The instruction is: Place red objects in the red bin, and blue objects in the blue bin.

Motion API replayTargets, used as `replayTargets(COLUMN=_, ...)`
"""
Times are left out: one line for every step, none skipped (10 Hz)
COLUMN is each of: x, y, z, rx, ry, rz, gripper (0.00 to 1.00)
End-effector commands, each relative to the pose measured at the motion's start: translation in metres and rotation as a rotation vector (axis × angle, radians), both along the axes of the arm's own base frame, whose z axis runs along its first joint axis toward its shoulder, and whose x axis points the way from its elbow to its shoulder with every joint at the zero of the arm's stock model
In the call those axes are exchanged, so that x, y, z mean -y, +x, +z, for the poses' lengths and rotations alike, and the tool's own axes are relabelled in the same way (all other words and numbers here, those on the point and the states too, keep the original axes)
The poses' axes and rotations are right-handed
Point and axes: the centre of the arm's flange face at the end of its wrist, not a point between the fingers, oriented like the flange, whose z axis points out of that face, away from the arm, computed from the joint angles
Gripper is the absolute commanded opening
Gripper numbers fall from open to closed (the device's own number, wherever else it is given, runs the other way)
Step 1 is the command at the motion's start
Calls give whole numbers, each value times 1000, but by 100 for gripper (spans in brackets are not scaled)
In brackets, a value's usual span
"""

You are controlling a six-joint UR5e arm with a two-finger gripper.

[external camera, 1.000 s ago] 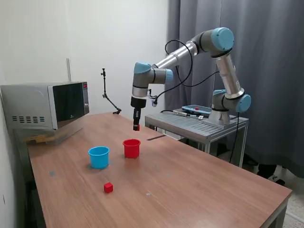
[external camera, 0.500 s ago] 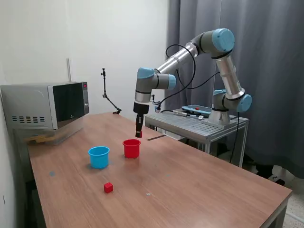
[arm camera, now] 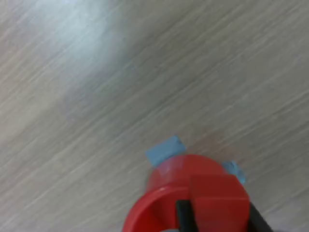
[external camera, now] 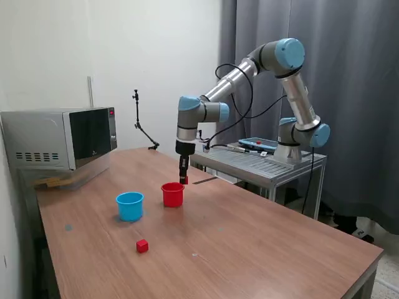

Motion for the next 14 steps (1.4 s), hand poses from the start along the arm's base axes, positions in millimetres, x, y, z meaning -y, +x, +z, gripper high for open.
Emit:
replayTargets(x=-9, y=-1, z=1, rx=-11, ry=2, rz=-13, gripper=0)
replayTargets(x=-14, y=-2, z=2, rx=-17, ry=2, rz=-19, gripper=0)
replayTargets(x=-15, y=-5, z=0, rx=-16, ry=2, rz=-19, gripper=0)
replayTargets(x=-17, y=-10, z=4, rx=-28, ry=5, rz=-20, gripper=0)
replayTargets(x=-17, y=-14, z=10, rx=-41, ry=8, rz=-19, gripper=0)
replayTargets(x=-19, y=-17, z=4, rx=-35, ry=7, rz=-19, gripper=0)
replayTargets(x=-19, y=-17, z=2, rx=-32, ry=6, rz=-19, gripper=0)
replayTargets(x=-19, y=-17, z=1, rx=-32, ry=6, rz=-19, gripper=0)
replayTargets(x=-19, y=-18, z=3, rx=-35, ry=9, rz=-19, gripper=0)
replayTargets(x=-19, y=-18, z=2, rx=-33, ry=8, rz=-19, gripper=0)
replayTargets(x=-20, y=-18, z=2, rx=-33, ry=8, rz=-17, gripper=0)
replayTargets(x=-24, y=-18, z=2, rx=-34, ry=9, rz=-20, gripper=0)
replayTargets(x=-27, y=-18, z=0, rx=-32, ry=9, rz=-22, gripper=0)
replayTargets(x=-27, y=-18, z=1, rx=-33, ry=9, rz=-20, gripper=0)
